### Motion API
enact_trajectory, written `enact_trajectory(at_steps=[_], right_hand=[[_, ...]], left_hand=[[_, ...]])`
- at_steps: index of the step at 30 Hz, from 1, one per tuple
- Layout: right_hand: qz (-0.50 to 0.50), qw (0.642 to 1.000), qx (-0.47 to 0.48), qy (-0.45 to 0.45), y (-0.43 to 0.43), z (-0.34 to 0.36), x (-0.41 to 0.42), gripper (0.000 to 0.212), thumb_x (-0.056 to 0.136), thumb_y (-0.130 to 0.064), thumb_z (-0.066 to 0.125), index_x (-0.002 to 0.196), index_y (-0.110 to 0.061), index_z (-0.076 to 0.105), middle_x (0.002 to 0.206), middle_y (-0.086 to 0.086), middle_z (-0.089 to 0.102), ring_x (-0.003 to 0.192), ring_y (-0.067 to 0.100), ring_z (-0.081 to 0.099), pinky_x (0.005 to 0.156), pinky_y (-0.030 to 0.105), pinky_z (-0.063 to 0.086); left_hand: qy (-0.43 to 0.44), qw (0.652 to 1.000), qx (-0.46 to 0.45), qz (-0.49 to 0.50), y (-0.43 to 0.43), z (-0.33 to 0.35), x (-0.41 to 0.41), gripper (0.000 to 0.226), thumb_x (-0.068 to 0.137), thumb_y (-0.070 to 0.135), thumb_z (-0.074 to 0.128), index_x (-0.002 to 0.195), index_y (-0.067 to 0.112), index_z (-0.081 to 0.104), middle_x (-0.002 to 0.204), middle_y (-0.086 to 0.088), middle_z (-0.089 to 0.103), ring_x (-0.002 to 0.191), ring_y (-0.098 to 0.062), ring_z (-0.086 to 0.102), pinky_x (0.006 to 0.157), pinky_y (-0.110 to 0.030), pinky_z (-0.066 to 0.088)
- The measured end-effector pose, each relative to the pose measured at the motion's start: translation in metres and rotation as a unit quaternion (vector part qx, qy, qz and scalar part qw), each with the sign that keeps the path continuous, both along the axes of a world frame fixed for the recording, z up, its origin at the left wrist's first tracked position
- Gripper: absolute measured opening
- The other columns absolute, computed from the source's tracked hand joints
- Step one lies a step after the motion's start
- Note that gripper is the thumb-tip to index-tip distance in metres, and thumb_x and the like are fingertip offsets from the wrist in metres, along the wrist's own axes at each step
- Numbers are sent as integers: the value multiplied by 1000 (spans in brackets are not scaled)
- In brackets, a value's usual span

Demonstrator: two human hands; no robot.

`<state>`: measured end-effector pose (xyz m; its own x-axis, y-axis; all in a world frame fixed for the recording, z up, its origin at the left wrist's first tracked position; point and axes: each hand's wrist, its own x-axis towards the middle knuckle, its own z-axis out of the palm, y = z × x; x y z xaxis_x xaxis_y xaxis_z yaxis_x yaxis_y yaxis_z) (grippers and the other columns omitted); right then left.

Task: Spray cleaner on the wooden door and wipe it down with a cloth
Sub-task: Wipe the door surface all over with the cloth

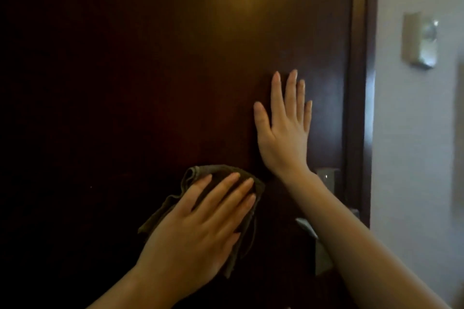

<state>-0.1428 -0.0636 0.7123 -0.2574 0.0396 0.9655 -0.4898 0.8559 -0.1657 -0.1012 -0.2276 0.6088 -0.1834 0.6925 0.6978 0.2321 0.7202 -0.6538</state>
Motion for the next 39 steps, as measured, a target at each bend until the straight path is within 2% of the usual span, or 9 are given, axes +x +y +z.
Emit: enact_trajectory(at_steps=[6, 11, 15, 17, 23, 27, 33, 39], right_hand=[[18, 998, -27, -50, -11, 0, 9, 61, 99, -48, 22, 149, -26, -4, 157, 0, -16, 142, 16, -20, 113, 42, -14], [19, 996, -8, -85, -24, -12, 18, 67, 97, -52, 23, 150, -22, -5, 156, 3, -18, 142, 22, -19, 112, 46, -12], [24, 997, 11, -76, -16, -17, 19, 64, 98, -50, 21, 150, -24, -6, 157, 2, -17, 142, 20, -19, 113, 43, -11], [15, 997, 31, -75, -12, -20, 16, 64, 98, -50, 21, 149, -25, -8, 156, 0, -19, 142, 19, -20, 113, 42, -12], [-9, 993, 70, -93, -5, -21, 14, 68, 96, -56, 19, 148, -26, -13, 155, 0, -24, 141, 18, -23, 112, 40, -13], [-17, 992, 80, -95, -3, -21, 13, 68, 96, -57, 18, 147, -27, -15, 154, 0, -25, 141, 18, -24, 112, 40, -13], [-18, 991, 93, -99, -2, -21, 14, 68, 96, -57, 18, 147, -26, -15, 154, 0, -26, 141, 18, -24, 113, 39, -12], [-24, 993, 76, -82, -5, -23, 9, 68, 95, -57, 18, 148, -26, -12, 155, -1, -23, 141, 17, -22, 113, 39, -12]], left_hand=[[24, 998, 50, 4, 6, -23, 2, 54, 87, 38, 33, 132, 15, 53, 142, -6, 45, 134, -22, 33, 109, -44, 18], [54, 997, 37, 36, 4, -38, 3, 54, 87, 41, 32, 131, 17, 53, 142, -3, 46, 134, -21, 38, 107, -42, 19], [60, 985, 146, 74, 4, -26, 8, 56, 90, 42, 29, 136, 16, 46, 146, -4, 40, 137, -23, 32, 110, -45, 17], [53, 981, 172, 72, 10, -36, 6, 56, 90, 41, 29, 137, 16, 44, 147, -5, 38, 138, -24, 30, 110, -47, 16], [38, 992, 102, 62, 35, -64, -2, 54, 88, 41, 32, 133, 18, 51, 143, -3, 44, 135, -22, 36, 107, -44, 18], [43, 992, 102, 62, 35, -57, -4, 55, 88, 42, 31, 134, 18, 49, 144, -3, 43, 135, -22, 36, 107, -44, 18], [32, 981, 168, 87, 56, -50, -8, 57, 88, 40, 25, 137, 18, 46, 148, -4, 38, 139, -24, 28, 109, -47, 11], [21, 992, 102, 73, 57, -61, -11, 58, 85, 42, 24, 131, 23, 53, 143, 0, 44, 136, -20, 31, 108, -41, 13]])
